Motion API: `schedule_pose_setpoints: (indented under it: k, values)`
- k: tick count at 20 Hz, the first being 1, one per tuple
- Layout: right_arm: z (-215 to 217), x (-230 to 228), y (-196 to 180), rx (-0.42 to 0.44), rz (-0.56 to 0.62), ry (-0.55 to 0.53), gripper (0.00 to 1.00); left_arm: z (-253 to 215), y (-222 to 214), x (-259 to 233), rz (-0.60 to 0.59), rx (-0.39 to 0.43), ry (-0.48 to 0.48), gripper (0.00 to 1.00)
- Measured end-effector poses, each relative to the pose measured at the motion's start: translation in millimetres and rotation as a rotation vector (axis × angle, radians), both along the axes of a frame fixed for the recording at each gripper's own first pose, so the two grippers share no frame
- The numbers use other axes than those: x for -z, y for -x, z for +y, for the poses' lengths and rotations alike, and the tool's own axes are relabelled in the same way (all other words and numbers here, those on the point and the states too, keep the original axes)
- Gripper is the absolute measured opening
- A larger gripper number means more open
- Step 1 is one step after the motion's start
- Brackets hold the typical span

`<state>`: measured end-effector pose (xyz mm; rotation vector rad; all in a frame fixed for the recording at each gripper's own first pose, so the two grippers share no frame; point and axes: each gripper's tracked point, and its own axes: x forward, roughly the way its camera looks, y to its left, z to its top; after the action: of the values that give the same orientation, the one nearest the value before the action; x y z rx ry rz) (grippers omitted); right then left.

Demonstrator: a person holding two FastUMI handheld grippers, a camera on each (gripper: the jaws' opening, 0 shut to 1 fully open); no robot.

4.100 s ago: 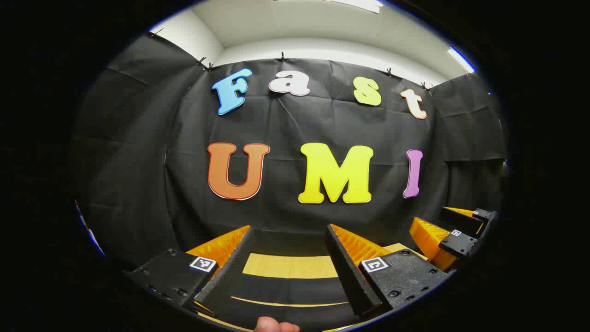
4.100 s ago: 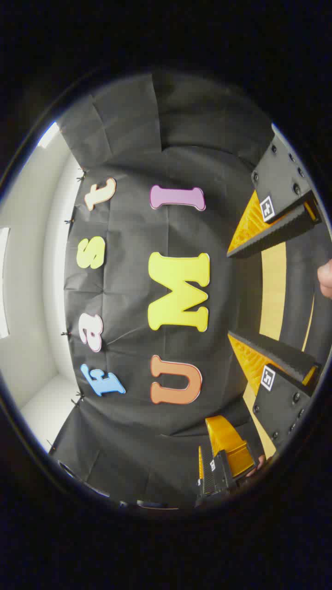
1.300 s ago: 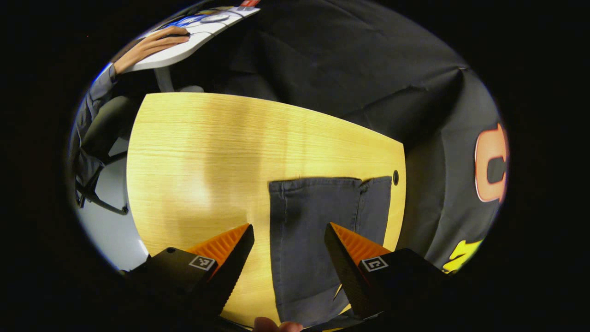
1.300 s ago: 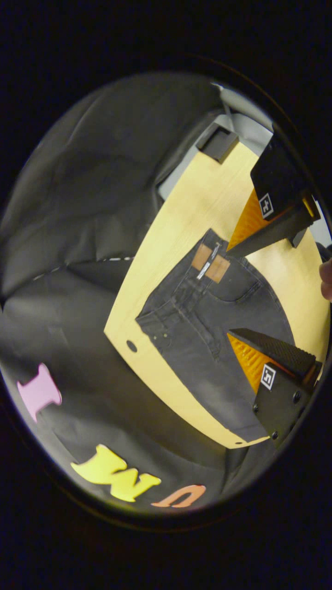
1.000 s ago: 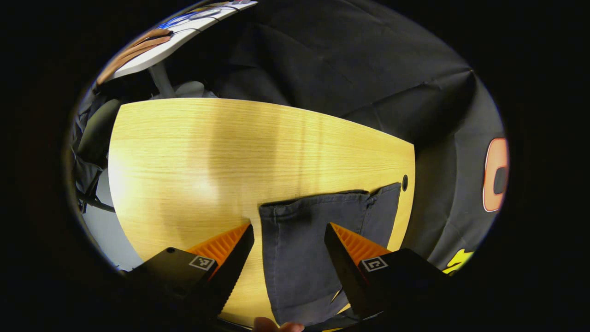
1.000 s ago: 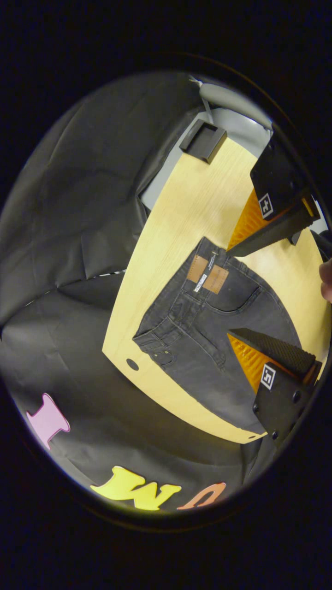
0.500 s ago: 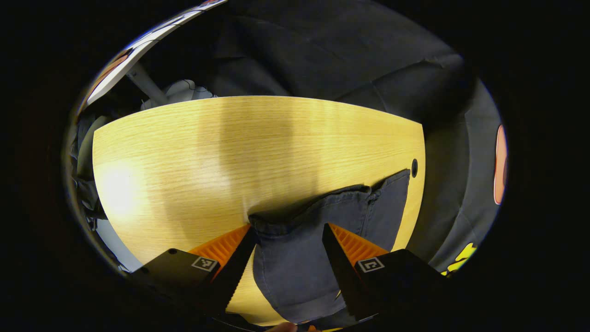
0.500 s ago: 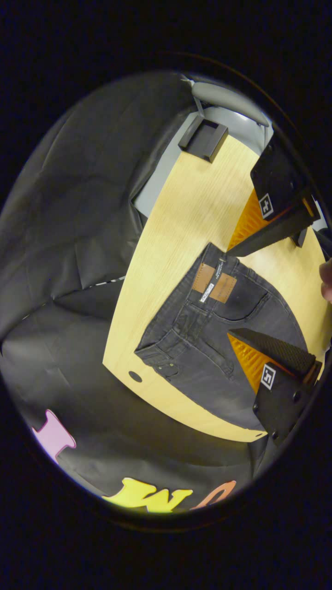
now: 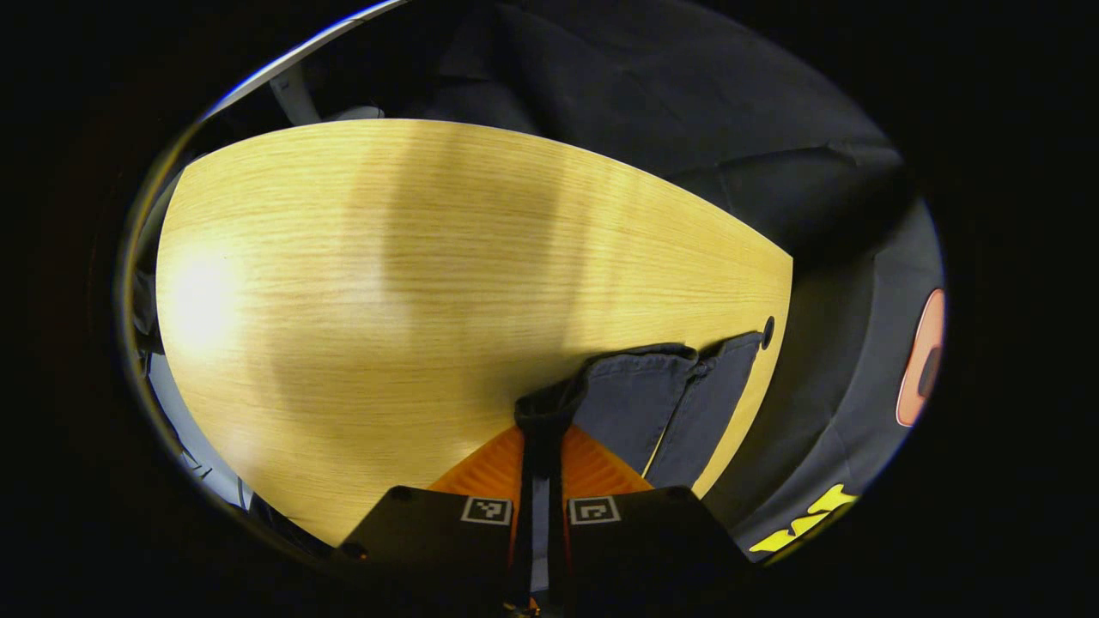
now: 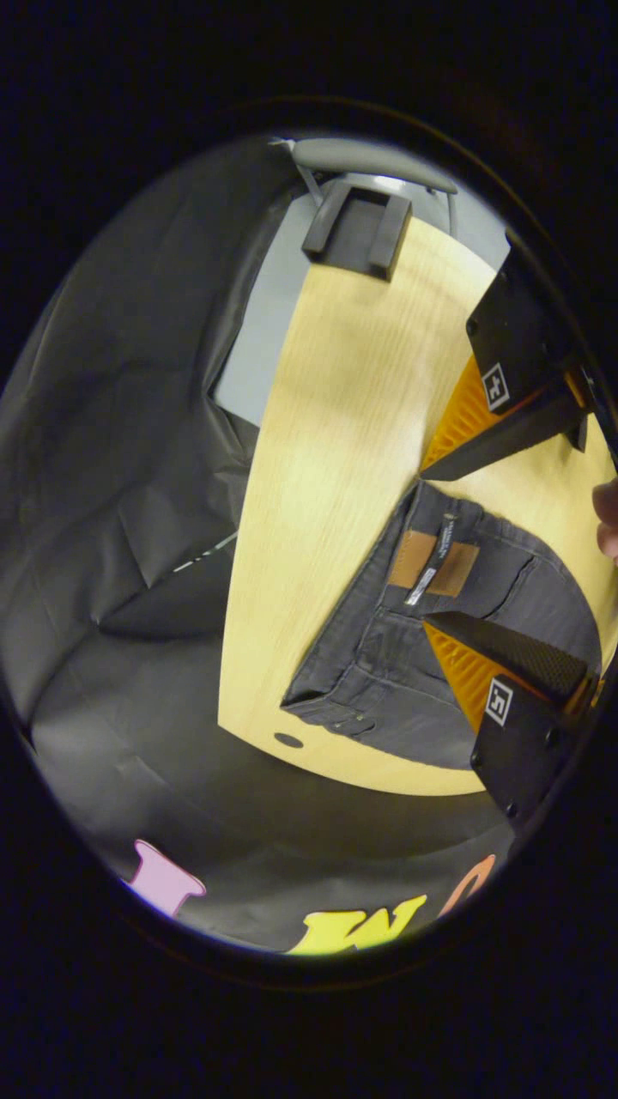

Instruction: Grasp the waist and the cuffs of the jeans and fold them to make the two legs overlap; first hold the waist and fold one-third of the jeans toward the cuffs, then hold the cuffs and fold the remaining one-third in the same direction to finish folding.

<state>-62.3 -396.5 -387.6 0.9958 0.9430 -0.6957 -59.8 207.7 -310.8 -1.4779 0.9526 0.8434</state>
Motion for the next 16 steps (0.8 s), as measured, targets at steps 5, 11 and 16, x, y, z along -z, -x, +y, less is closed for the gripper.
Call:
schedule_pose_setpoints:
  k: [5,11,16]
  values:
    - [10,2,-12,-0.104,0.025,0.016,0.92,0,-2,3,0.002,-0.022,0.005,0.07]
    - [-1,11,8,-0.168,0.175,0.131,0.6,0,-3,6,0.009,-0.017,-0.022,0.07]
    - [0,9,0,-0.052,0.137,0.026,0.17,-3,2,4,0.043,0.048,-0.047,0.07]
